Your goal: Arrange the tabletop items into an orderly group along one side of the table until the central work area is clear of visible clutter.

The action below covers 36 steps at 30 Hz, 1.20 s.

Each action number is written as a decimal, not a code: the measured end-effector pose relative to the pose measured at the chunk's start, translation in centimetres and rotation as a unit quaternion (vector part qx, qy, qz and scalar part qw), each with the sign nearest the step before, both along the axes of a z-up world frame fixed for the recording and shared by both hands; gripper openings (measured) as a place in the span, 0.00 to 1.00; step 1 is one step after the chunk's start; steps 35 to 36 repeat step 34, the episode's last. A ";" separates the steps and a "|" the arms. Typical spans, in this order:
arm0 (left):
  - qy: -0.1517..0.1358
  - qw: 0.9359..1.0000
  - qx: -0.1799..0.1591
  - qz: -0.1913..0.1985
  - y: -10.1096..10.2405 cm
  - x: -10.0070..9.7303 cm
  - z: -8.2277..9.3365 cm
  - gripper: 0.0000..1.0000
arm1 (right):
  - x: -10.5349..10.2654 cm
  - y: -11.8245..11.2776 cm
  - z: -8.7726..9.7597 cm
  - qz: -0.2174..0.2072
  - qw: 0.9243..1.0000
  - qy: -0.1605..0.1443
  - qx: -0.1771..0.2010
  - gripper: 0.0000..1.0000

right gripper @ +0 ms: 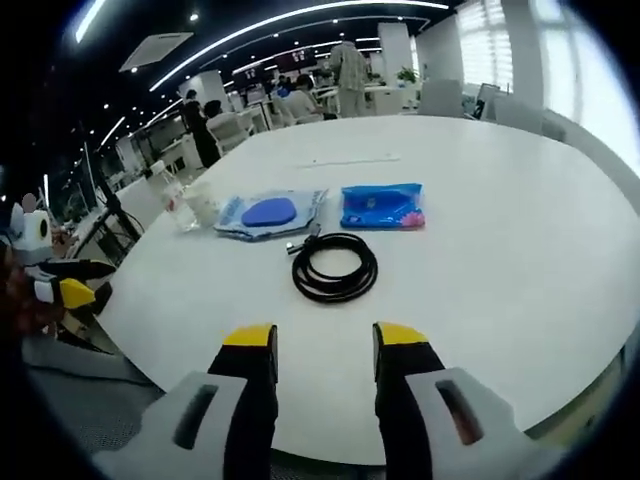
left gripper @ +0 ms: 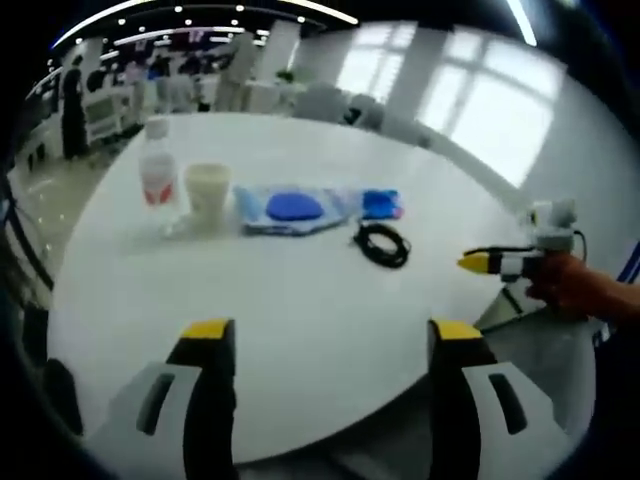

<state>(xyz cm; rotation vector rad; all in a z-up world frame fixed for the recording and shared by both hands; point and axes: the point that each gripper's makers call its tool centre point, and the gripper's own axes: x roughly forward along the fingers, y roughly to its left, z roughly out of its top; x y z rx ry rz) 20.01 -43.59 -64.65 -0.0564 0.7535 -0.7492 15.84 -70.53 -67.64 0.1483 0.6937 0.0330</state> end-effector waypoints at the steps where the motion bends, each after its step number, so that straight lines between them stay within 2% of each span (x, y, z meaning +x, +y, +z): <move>1: 0.001 1.000 -0.002 0.001 0.0 0.0 0.0 0.75 | 0.0 0.0 0.0 0.000 1.000 0.001 -0.001 0.37; 14: 0.002 1.000 -0.007 0.018 0.6 0.3 -0.1 0.75 | -0.2 0.9 -0.4 0.020 1.000 0.007 -0.011 0.34; 20: -0.006 1.000 0.008 0.015 0.7 0.3 -0.3 0.75 | -0.3 0.8 -0.4 0.018 1.000 0.007 -0.009 0.35; 36: -0.015 0.999 0.023 0.030 1.5 0.7 -0.4 0.80 | -0.5 1.3 -1.0 0.034 0.999 0.018 -0.017 0.42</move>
